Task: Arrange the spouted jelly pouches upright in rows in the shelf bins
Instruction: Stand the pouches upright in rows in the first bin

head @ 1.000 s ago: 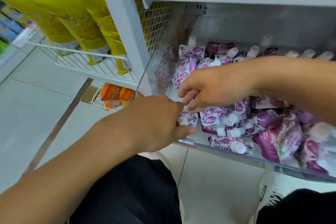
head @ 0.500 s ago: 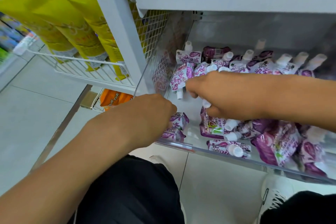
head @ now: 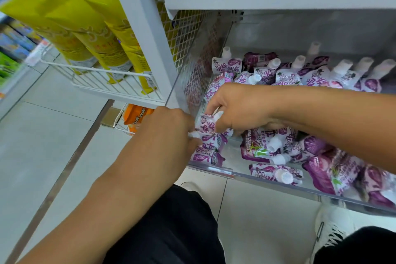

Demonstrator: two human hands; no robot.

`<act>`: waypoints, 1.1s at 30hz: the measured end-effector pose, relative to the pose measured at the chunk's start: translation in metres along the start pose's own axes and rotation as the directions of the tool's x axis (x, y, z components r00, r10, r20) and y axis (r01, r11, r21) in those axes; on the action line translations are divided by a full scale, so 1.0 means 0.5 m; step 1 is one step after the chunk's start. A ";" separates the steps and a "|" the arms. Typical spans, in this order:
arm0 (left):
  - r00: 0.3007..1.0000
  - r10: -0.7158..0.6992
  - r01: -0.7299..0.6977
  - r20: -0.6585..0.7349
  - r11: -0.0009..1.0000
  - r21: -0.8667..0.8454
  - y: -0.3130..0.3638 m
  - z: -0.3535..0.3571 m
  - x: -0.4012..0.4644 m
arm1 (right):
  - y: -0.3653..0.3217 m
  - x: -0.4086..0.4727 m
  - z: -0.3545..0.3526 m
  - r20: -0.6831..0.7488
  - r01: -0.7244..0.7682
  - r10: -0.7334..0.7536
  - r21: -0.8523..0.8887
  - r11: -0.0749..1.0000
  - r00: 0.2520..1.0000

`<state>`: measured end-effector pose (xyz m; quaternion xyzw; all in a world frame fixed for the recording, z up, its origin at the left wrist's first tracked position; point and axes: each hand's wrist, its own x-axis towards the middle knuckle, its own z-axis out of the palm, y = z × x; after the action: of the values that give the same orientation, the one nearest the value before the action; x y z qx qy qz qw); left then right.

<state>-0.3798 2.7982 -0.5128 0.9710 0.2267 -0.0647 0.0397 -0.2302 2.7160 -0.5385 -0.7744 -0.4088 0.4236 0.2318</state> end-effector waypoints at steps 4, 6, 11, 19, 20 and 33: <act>0.995 0.014 -0.021 -0.095 0.997 -0.069 0.007 0.006 -0.007 | 0.005 0.017 -0.006 0.050 -0.031 0.019 0.246 0.969 0.999; 0.996 0.038 -0.043 -0.077 0.997 -0.068 0.014 0.012 0.000 | 0.007 0.023 0.003 0.105 -0.066 0.041 0.248 0.967 0.994; 0.996 0.057 -0.065 0.075 0.992 0.104 0.034 0.024 0.036 | 0.020 0.001 -0.032 0.127 -0.027 -0.011 0.299 0.954 0.992; 0.974 0.100 -0.131 0.202 0.980 0.150 0.030 -0.004 0.106 | -0.015 0.035 -0.084 0.023 0.153 -0.268 -0.866 0.476 0.963; 0.970 0.126 -0.162 0.208 0.973 0.166 0.028 -0.007 0.108 | -0.017 0.044 -0.069 0.057 0.146 -0.216 -0.895 0.422 0.975; 0.998 -0.020 0.015 0.053 0.996 0.084 0.018 -0.009 0.068 | -0.001 0.054 -0.075 -0.056 0.216 -0.290 -0.534 0.817 0.955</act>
<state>-0.3450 2.8055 -0.5131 0.9677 0.2312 -0.1006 0.0047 -0.1905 2.7382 -0.5304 -0.7734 -0.5912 0.2087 0.0940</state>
